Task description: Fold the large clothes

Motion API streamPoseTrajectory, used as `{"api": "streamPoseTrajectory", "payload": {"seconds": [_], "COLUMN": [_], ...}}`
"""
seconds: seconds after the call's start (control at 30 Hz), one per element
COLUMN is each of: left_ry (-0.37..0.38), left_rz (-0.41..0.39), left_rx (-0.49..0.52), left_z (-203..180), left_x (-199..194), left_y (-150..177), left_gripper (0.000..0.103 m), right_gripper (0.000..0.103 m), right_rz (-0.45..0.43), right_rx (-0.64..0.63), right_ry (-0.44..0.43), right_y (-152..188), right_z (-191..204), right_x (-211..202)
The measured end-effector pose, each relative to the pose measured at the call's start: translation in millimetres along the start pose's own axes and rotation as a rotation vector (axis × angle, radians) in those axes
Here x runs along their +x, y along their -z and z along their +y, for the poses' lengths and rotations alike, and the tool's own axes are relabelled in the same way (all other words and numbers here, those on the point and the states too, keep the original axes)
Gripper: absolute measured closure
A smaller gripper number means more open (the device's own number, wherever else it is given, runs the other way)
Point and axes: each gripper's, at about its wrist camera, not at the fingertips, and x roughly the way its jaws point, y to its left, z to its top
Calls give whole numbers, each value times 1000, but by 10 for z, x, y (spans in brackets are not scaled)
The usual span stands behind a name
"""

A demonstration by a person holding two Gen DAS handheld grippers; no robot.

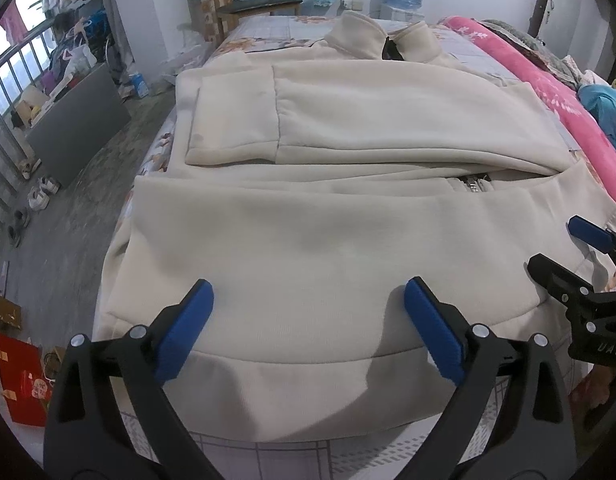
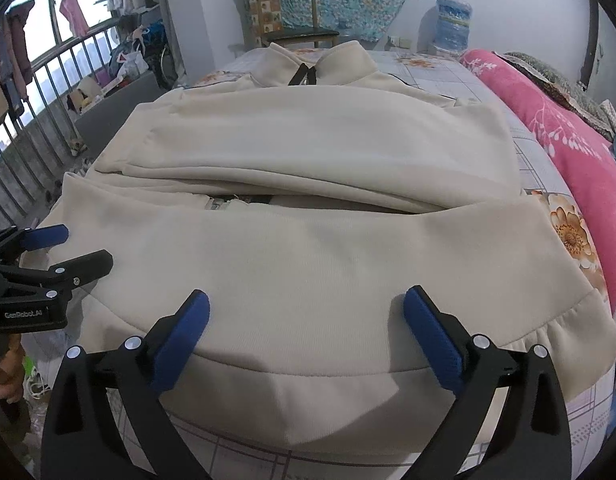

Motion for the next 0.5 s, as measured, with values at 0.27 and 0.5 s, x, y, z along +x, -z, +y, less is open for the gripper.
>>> {"api": "streamPoseTrajectory", "payload": {"seconds": [0.27,0.5], "left_ry": [-1,-3], "left_rz": [0,2], "left_rx": [-2,-3], "left_z": [0,3], "left_x": [-2,-5], "left_y": [1,4], "left_gripper": [9,9], "right_gripper": [7,7], "right_rz": [5,5], "right_rx": [-1,-2], "right_ry": [4,4], "right_y": [-13,-16], "right_z": [3,3], "right_x": [4,5]}}
